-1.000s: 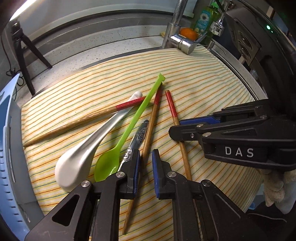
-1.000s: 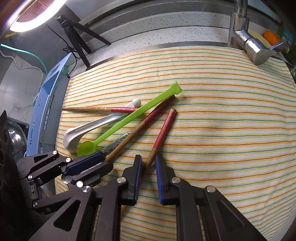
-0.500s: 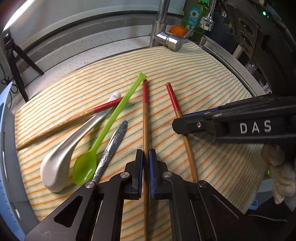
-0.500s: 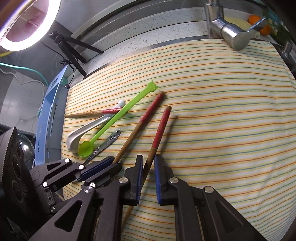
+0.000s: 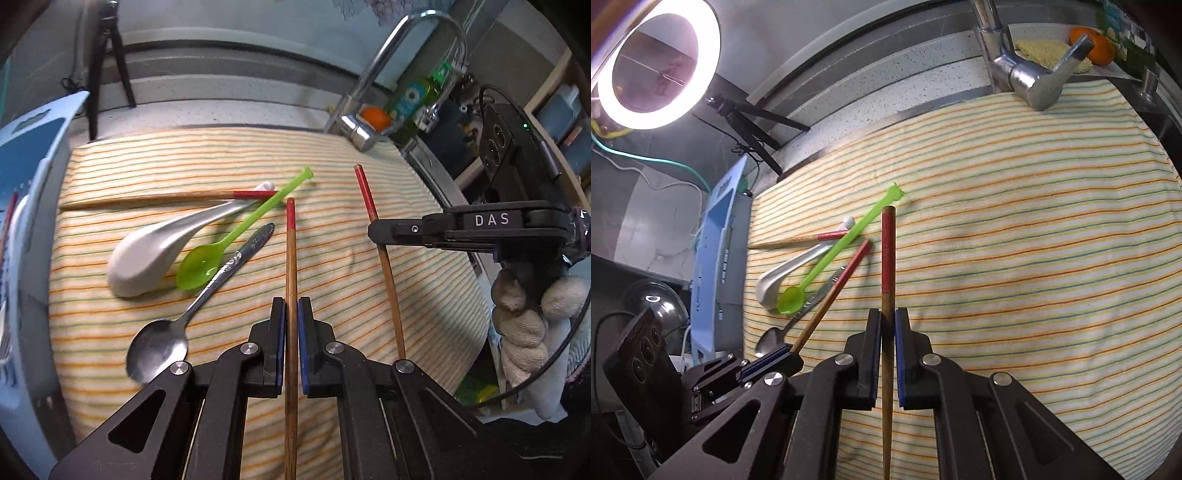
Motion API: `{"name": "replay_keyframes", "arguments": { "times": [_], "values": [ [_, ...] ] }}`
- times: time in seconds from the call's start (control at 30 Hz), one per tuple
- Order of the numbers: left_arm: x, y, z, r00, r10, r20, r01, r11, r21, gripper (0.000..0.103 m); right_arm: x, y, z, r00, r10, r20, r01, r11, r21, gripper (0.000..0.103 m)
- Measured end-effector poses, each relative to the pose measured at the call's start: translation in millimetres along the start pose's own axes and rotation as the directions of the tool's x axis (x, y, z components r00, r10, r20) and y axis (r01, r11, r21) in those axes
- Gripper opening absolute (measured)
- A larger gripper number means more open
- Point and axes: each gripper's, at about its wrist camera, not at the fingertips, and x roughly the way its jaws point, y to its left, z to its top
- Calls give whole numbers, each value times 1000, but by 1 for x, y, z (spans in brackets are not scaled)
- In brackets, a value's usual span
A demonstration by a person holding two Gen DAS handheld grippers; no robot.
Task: Organize utensils
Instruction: 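Carry both red-tipped chopsticks into the blue basket and open both grippers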
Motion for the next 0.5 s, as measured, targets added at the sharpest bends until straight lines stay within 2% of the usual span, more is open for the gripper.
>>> {"name": "replay_keyframes", "arguments": {
  "times": [0.3,0.5],
  "values": [
    [-54,25,-3,993,50,105,-43,996,-72,5,-14,52,8,998,62,29,-59,994,-96,6],
    [-93,56,-1,977,126,174,-104,986,-129,5,-10,92,16,994,111,25,-105,982,-155,6]
  ]
}}
